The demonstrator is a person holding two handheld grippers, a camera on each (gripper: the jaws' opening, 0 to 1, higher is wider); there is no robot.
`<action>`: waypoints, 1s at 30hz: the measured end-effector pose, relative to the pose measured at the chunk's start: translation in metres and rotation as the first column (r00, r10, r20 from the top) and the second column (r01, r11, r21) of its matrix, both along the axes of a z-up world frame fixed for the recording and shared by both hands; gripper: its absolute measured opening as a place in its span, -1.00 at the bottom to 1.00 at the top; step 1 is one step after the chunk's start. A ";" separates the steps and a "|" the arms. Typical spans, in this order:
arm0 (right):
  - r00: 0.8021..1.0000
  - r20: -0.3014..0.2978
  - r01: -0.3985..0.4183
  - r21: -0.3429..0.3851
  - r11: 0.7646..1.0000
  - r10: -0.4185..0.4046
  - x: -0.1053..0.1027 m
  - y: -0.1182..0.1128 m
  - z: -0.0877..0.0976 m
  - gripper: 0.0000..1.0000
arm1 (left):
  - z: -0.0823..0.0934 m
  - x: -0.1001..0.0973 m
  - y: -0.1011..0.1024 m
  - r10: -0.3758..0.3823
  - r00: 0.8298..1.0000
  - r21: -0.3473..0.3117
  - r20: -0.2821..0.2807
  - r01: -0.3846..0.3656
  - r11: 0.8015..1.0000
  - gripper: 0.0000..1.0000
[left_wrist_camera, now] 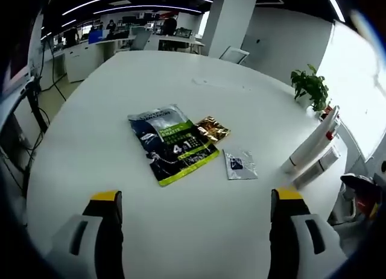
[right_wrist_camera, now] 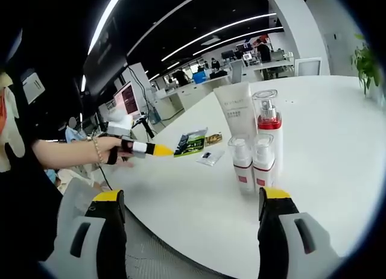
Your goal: Arrange the skincare products in the storage area until every visible bottle or jar stands upright without overlapping.
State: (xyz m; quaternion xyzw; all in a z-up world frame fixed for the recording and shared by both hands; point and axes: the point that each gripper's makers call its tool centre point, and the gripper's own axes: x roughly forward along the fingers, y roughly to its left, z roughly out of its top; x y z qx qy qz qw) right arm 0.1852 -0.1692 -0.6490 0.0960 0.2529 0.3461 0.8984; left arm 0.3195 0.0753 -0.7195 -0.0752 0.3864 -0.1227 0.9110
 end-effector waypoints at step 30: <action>0.998 -0.056 0.026 -0.029 0.999 -0.027 -0.001 -0.003 -0.009 0.78 | -0.041 0.093 0.007 0.234 0.970 0.218 -0.065 -0.215 0.952 0.71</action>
